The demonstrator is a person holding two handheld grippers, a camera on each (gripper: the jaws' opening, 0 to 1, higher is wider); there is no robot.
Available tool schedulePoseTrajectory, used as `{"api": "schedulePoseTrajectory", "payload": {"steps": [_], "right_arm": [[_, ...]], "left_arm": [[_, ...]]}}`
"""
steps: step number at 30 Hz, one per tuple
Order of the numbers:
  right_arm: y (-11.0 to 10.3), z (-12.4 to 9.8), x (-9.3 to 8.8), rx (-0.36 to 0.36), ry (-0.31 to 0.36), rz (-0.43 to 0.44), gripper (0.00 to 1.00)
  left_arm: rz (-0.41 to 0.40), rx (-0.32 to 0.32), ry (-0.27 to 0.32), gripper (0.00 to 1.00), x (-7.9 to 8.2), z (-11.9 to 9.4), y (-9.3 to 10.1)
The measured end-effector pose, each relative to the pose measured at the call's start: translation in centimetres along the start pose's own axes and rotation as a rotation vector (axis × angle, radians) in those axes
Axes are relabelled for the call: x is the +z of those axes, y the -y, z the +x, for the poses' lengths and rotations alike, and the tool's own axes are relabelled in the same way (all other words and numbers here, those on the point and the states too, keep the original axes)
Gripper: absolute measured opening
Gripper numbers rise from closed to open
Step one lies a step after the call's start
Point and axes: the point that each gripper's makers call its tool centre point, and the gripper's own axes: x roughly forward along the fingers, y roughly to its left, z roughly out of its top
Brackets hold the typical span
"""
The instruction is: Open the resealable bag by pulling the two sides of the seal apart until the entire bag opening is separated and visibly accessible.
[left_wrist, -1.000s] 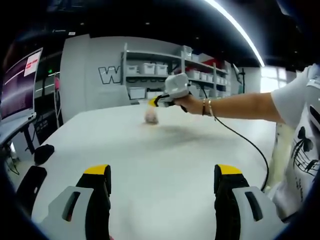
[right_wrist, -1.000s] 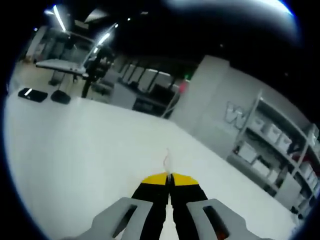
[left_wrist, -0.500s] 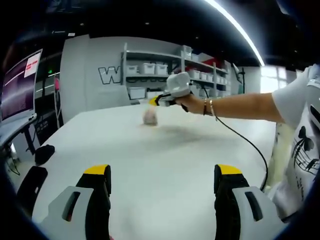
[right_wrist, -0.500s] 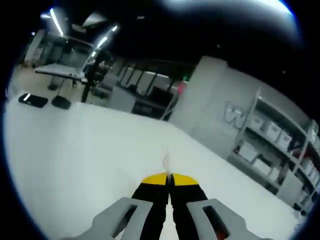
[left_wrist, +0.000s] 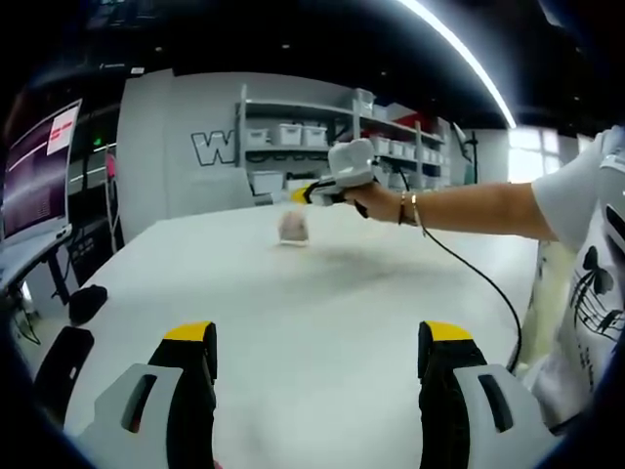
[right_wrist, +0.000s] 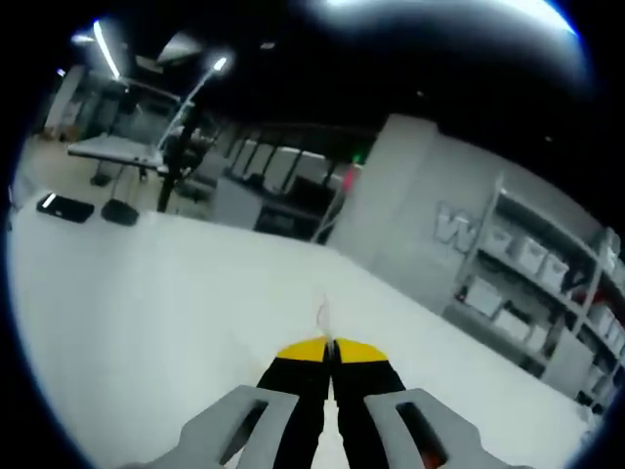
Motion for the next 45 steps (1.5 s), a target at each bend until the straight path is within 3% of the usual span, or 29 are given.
{"api": "schedulePoseTrajectory", "payload": {"steps": [25,45], "right_arm": [[1.8,-3.0,-1.5,-0.020,0.021,0.080,0.00],[1.3,-6.4,-0.6,-0.010,0.090,0.190,0.00]], "left_arm": [[0.012,-0.011,-0.002,0.84,0.4,0.5,1.2],[0.022,-0.017,-0.005,0.84,0.4,0.1,1.6]]}}
